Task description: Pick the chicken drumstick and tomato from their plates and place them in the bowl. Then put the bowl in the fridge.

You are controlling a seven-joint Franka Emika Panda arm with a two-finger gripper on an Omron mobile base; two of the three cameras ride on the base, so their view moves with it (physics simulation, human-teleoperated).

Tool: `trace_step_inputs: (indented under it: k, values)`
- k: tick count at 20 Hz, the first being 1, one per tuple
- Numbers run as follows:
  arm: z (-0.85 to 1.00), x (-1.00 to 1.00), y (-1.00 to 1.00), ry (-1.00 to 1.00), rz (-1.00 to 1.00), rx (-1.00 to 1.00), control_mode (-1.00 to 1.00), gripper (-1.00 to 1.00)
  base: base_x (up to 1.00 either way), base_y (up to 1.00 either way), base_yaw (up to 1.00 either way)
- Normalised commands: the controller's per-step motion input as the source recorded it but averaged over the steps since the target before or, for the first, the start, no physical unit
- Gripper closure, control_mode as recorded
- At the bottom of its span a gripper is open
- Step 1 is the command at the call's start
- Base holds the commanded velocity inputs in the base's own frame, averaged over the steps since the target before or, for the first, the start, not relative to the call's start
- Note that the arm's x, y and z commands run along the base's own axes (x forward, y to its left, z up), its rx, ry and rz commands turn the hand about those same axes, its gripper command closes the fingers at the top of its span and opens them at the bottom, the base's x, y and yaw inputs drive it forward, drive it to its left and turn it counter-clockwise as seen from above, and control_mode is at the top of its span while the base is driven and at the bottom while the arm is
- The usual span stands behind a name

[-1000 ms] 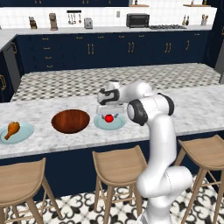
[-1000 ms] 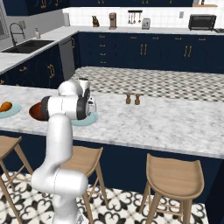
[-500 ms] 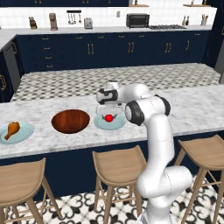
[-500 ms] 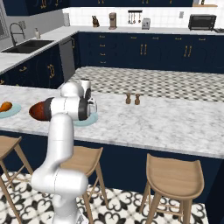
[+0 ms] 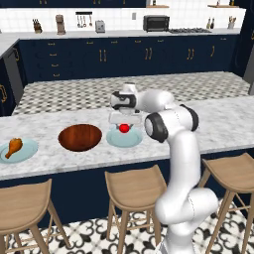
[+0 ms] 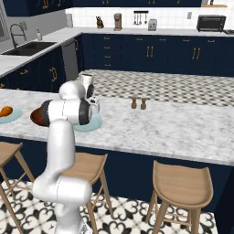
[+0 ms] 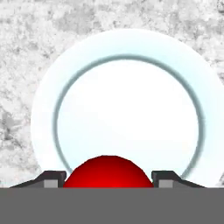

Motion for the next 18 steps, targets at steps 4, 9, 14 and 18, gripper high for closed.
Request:
trace_step_inputs:
  k: [4, 9, 14, 18]
  values:
    - [0.82, -1.0, 0.37, -0.28, 0.0, 0.08, -1.0, 1.0, 0.0, 0.0, 0.0]
    - [0.69, -0.94, 0.92, -0.24, -0.02, 0.01, -1.0, 1.0, 0.0, 0.0, 0.0]
    - [0.21, -0.37, 1.0, -0.07, -0.06, -0.05, -1.0, 1.0, 0.0, 0.0, 0.0]
    - [0.0, 0.28, 0.95, 0.06, -0.08, -0.19, -1.0, 1.0, 0.0, 0.0, 0.0]
